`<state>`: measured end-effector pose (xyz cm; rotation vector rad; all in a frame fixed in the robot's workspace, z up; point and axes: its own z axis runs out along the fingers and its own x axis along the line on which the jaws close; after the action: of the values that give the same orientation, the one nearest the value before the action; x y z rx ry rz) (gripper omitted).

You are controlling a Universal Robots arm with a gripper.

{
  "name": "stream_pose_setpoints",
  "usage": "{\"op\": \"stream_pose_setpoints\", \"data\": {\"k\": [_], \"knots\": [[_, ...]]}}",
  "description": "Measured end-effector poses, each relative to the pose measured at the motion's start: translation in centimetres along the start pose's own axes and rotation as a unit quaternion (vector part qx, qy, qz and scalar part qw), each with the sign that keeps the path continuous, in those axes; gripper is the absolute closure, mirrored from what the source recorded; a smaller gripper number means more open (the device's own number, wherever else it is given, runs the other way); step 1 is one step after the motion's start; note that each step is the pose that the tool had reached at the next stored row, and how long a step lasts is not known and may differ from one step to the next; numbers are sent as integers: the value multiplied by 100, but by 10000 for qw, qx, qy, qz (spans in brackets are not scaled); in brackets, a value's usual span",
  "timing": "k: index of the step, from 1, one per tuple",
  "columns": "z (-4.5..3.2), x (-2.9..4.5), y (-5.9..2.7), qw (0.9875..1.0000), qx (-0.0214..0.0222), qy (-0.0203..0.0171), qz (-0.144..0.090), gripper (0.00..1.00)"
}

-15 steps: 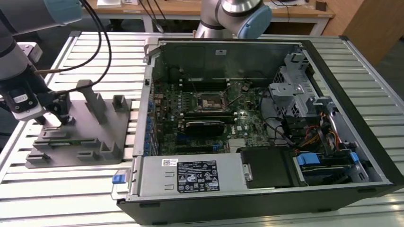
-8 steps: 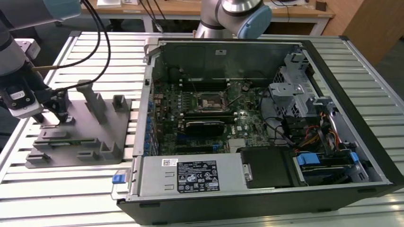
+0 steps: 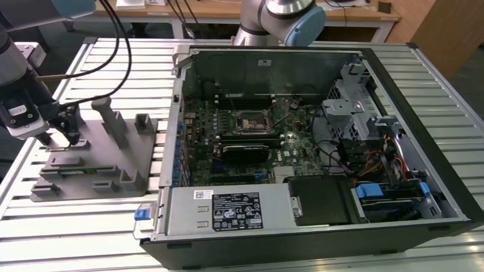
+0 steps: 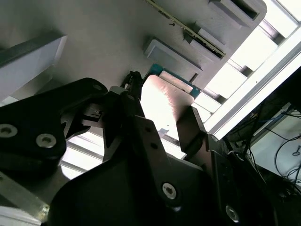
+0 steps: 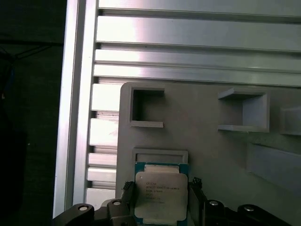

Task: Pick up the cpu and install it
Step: 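Pick up the cpu and move it towards the insertion slot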

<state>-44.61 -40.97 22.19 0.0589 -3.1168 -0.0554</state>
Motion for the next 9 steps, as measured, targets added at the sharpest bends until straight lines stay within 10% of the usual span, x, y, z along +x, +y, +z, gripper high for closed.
{"op": "stream_pose_setpoints", "data": {"k": [9], "knots": [[-96,2,7,10000,-1,0,0,46]]}}
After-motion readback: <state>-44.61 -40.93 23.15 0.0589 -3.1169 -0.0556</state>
